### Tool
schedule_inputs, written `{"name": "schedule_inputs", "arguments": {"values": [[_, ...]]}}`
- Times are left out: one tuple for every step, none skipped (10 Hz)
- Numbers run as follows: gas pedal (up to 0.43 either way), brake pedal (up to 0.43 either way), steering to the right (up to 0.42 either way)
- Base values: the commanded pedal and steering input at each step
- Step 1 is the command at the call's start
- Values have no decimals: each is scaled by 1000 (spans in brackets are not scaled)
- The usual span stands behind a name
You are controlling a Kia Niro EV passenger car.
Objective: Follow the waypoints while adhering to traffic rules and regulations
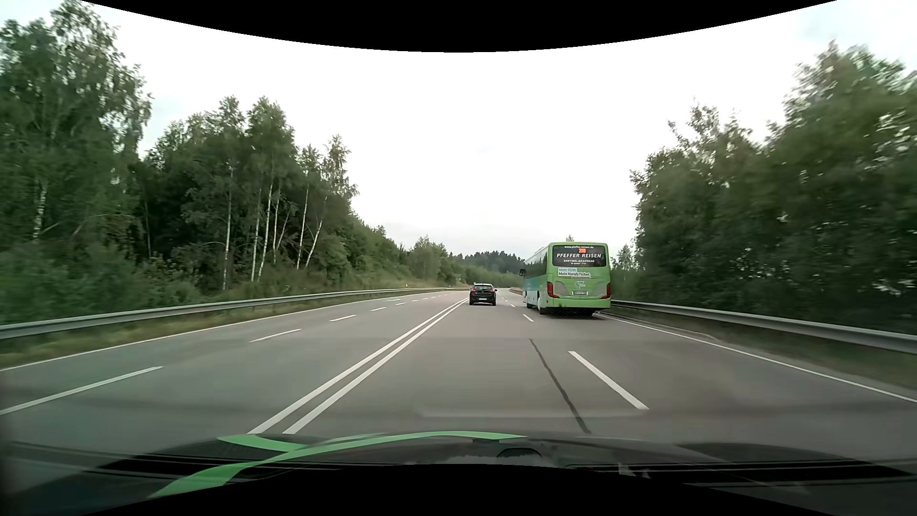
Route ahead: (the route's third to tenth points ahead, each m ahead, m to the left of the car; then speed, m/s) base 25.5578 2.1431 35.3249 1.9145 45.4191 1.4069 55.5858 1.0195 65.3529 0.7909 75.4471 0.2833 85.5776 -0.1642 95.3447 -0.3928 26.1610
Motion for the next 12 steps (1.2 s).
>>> {"name": "schedule_inputs", "arguments": {"values": [[429, 0, -4], [461, 0, -4], [469, 0, -5], [480, 0, -4], [480, 0, -3], [480, 0, -3], [488, 0, -3], [488, 0, -3], [500, 0, -3], [500, 0, -1], [512, 0, 0], [512, 0, 1]]}}
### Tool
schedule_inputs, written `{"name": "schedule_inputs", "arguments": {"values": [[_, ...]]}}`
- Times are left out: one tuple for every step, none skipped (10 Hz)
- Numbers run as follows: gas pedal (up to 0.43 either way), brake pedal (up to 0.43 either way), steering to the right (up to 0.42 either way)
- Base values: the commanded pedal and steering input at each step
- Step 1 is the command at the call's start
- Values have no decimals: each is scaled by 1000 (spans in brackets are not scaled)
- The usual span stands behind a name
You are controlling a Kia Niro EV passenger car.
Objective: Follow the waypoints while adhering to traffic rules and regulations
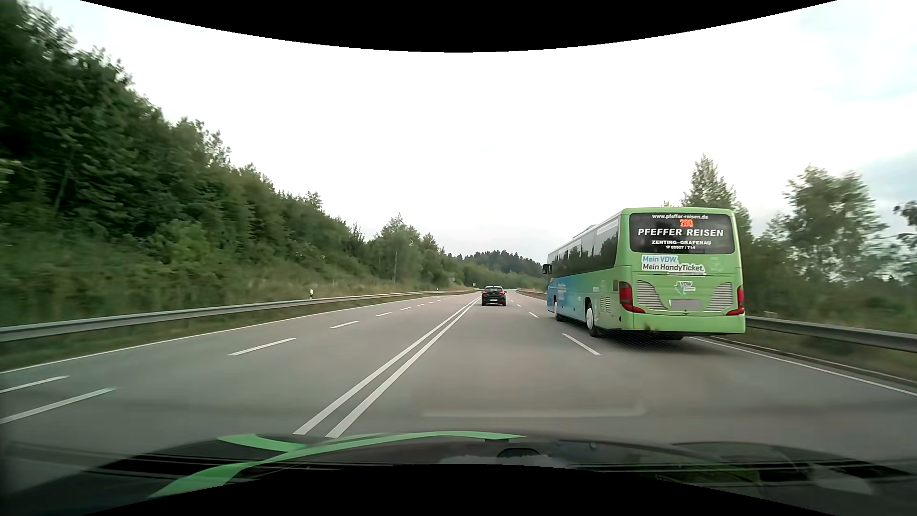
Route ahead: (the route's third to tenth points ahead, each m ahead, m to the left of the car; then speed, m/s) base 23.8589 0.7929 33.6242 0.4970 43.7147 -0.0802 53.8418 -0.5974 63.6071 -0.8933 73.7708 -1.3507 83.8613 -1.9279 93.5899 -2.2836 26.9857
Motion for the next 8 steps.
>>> {"name": "schedule_inputs", "arguments": {"values": [[512, 0, 1], [512, 0, 1], [520, 0, 1], [520, 0, 1], [520, 0, 1], [531, 0, 1], [539, 0, 2], [539, 0, 2]]}}
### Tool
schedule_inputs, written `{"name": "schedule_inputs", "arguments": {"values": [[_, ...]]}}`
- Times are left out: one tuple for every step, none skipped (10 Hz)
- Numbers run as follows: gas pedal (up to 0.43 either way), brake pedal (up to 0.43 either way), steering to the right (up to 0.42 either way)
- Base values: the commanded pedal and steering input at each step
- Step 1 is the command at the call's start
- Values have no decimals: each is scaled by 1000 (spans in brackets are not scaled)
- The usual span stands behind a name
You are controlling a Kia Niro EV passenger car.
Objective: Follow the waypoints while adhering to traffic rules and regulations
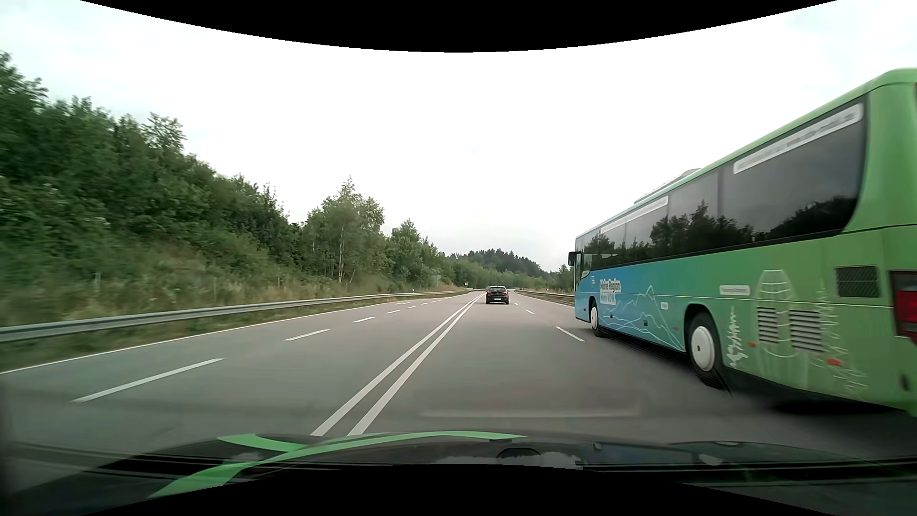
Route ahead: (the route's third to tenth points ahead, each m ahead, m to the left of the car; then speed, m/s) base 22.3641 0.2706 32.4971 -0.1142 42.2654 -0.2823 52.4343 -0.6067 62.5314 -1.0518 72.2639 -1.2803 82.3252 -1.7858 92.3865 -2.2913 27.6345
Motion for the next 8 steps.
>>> {"name": "schedule_inputs", "arguments": {"values": [[539, 0, 1], [539, 0, 1], [539, 0, 1], [539, 0, 2], [531, 0, 1], [488, 0, 1], [488, 0, 1], [488, 0, 1]]}}
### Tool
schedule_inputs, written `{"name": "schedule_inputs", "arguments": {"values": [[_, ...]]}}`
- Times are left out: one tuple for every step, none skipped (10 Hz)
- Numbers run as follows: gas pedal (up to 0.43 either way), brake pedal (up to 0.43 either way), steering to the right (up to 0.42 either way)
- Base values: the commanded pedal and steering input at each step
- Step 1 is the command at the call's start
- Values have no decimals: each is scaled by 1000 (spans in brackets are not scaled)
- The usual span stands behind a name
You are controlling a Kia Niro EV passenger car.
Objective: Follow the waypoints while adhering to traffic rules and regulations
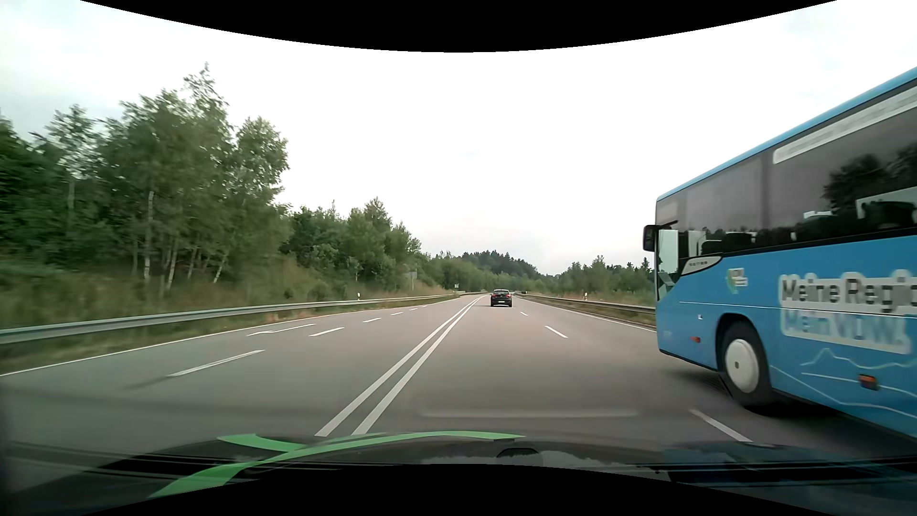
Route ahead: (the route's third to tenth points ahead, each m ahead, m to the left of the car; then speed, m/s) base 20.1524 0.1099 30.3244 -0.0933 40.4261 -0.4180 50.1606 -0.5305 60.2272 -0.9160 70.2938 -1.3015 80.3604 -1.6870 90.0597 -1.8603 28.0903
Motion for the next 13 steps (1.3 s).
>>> {"name": "schedule_inputs", "arguments": {"values": [[461, 0, 1], [449, 0, 1], [449, 0, 1], [449, 0, 1], [441, 0, 1], [429, 0, 1], [429, 0, 1], [429, 0, 1], [429, 0, 1], [429, 0, 0], [429, 0, 0], [398, 0, 2], [370, 0, 2]]}}
